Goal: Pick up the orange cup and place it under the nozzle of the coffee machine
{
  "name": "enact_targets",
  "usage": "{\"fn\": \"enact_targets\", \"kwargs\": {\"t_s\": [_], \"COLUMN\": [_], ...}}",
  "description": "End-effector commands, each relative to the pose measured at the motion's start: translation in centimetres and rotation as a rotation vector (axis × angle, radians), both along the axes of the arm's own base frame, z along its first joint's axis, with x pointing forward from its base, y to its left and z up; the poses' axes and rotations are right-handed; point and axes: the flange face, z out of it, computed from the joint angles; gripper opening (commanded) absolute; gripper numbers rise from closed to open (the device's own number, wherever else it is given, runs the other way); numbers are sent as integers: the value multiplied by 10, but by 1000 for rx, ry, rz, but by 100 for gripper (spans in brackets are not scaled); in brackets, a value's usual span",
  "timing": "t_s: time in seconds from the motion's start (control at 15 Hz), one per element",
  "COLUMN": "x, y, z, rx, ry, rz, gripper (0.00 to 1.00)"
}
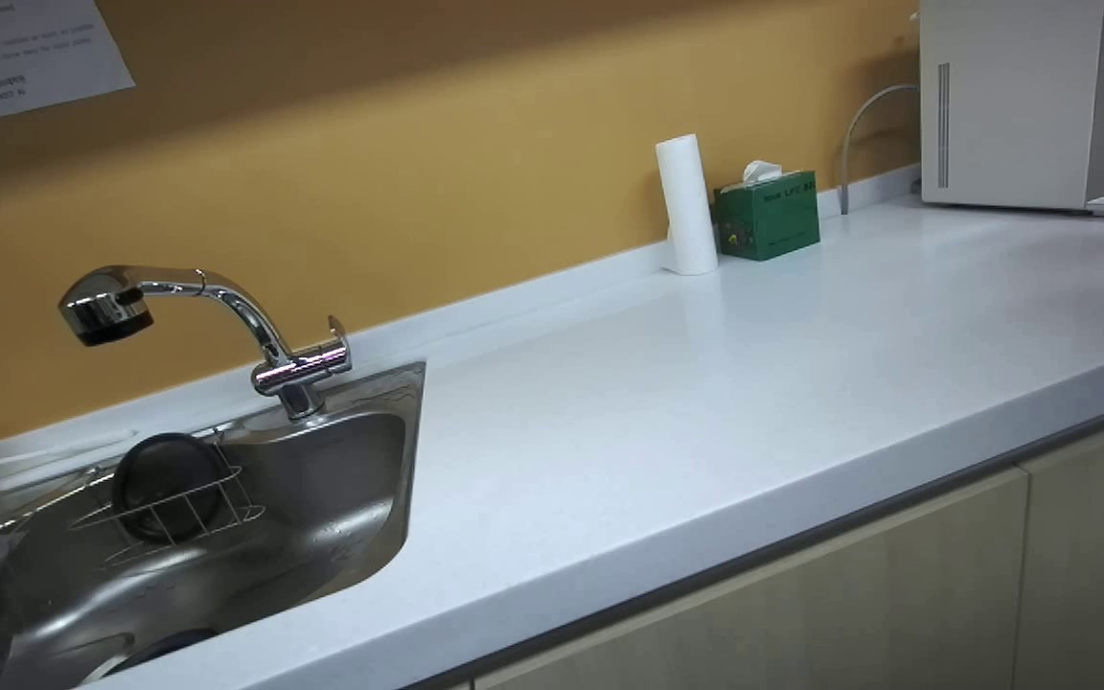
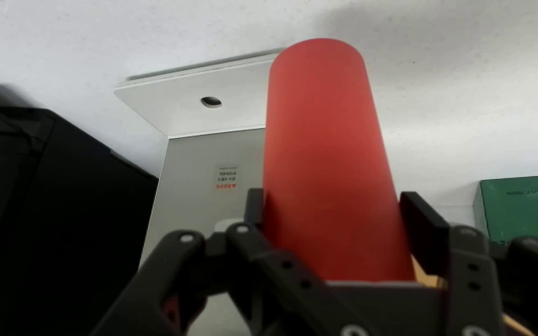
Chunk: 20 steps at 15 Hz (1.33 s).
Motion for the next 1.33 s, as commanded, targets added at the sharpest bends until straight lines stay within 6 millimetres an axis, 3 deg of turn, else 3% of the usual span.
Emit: {"fn": "enact_targets", "kwargs": {"t_s": [0.0,0.07,0.13,0.53,1.27], "x": [0,0,0,17,54], "y": [1,1,1,-32,-68], "z": [0,0,0,-6,-26], "rx": [-1,-2,-2,51,58], "ry": [2,2,2,-32,-48], "rz": [2,3,4,-126,-212], "gripper": [73,73,48,48,48]}}
